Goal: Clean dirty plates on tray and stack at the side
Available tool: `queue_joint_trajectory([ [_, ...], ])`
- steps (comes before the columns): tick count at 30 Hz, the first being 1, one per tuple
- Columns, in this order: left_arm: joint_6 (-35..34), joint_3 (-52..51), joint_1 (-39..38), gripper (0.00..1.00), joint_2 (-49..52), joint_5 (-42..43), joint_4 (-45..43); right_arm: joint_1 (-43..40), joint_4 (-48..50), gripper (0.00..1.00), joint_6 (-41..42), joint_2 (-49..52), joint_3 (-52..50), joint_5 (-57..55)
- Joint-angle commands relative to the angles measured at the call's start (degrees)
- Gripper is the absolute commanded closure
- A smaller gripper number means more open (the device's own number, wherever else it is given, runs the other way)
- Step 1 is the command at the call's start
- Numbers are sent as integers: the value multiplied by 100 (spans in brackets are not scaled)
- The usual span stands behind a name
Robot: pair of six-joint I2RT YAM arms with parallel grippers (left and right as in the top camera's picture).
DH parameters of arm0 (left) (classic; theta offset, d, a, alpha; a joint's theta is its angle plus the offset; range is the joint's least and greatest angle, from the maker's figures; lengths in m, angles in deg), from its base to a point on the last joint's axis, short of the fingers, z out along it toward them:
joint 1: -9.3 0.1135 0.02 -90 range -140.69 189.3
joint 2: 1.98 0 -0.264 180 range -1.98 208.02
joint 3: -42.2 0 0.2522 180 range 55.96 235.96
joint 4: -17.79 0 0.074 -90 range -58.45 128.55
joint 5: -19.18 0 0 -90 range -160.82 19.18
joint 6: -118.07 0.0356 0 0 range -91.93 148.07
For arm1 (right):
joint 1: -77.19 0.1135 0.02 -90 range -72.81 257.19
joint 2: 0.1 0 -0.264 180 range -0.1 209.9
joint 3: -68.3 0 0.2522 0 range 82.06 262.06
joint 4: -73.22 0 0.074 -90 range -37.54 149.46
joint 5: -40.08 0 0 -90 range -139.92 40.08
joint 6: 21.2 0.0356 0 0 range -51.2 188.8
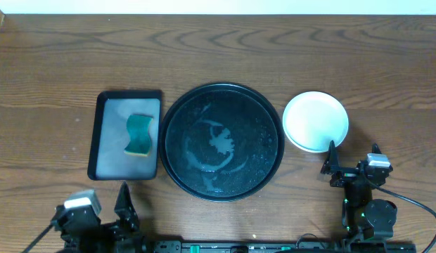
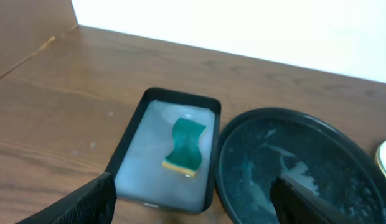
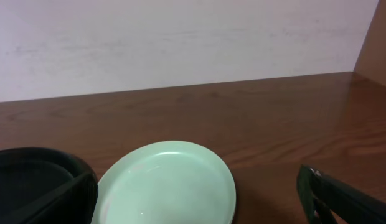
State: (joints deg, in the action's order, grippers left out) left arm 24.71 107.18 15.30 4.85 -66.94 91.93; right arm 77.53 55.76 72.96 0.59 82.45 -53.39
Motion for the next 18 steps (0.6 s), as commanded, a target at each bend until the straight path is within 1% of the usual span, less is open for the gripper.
queue_joint_trajectory([
  [1, -33, -98, -81, 20, -343, -50, 31, 50, -22, 1, 94, -39, -7, -59],
  [5, -33, -313, -111, 20, -675, -50, 50, 50, -22, 1, 94, -39, -7, -59],
  [12, -33, -605, -164, 20, -667, -28, 17, 50, -22, 1, 94, -39, -7, -59],
  [18, -72, -907, -413, 20, -669, 17, -789, 50, -22, 1, 92, -39, -7, -59],
])
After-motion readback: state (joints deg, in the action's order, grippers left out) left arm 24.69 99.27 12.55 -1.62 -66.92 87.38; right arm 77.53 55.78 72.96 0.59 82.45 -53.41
